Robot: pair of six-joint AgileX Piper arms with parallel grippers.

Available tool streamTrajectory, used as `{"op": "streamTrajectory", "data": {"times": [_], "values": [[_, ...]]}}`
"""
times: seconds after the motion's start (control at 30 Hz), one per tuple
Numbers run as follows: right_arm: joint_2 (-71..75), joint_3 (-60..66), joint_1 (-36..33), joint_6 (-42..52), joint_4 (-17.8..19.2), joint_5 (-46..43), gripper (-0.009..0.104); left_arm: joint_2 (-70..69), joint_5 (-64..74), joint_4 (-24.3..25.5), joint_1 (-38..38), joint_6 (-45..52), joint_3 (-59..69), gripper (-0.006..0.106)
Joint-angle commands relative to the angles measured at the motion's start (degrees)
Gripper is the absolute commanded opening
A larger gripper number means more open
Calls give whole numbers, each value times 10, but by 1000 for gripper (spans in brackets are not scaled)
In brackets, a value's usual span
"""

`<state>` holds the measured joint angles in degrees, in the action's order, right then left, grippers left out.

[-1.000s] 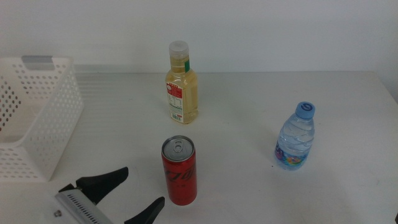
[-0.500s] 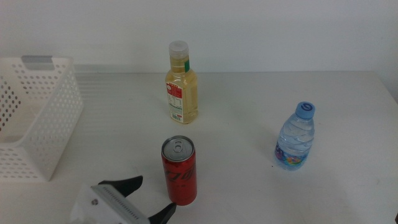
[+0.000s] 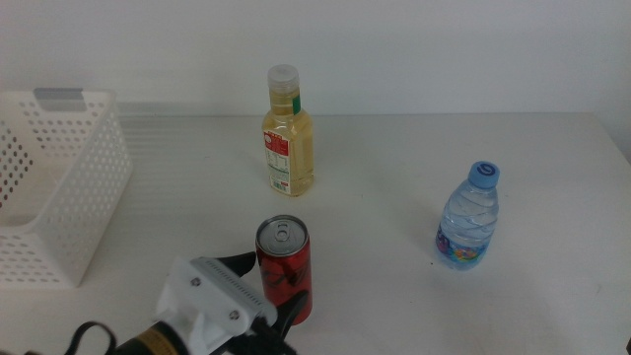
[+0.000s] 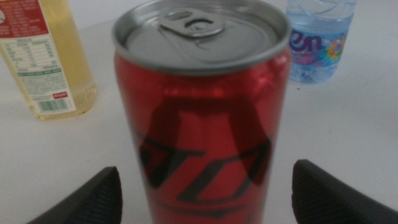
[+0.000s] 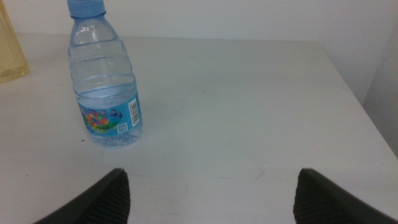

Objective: Use arms to grab the bottles and put them into the dustbin to the left of the table.

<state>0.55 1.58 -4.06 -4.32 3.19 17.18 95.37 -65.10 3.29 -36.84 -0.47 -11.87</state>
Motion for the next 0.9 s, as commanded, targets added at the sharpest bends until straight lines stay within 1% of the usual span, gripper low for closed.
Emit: {"op": "streamTrajectory", "data": {"times": [0.0, 0.43, 0.7, 0.8, 0.87], "values": [[15, -4, 3, 6, 3, -40, 86, 0, -103, 0, -3, -11, -25, 90], [15, -4, 3, 6, 3, -40, 86, 73, -92, 14, -3, -25, -117, 90], [15, -4, 3, 6, 3, -40, 86, 102, -93, 19, -3, -26, -148, 90], [15, -4, 3, 6, 3, -40, 86, 102, -95, 18, -3, -26, -148, 86], [15, -4, 3, 6, 3, -40, 86, 102, -94, 13, -3, -26, -148, 75]]}}
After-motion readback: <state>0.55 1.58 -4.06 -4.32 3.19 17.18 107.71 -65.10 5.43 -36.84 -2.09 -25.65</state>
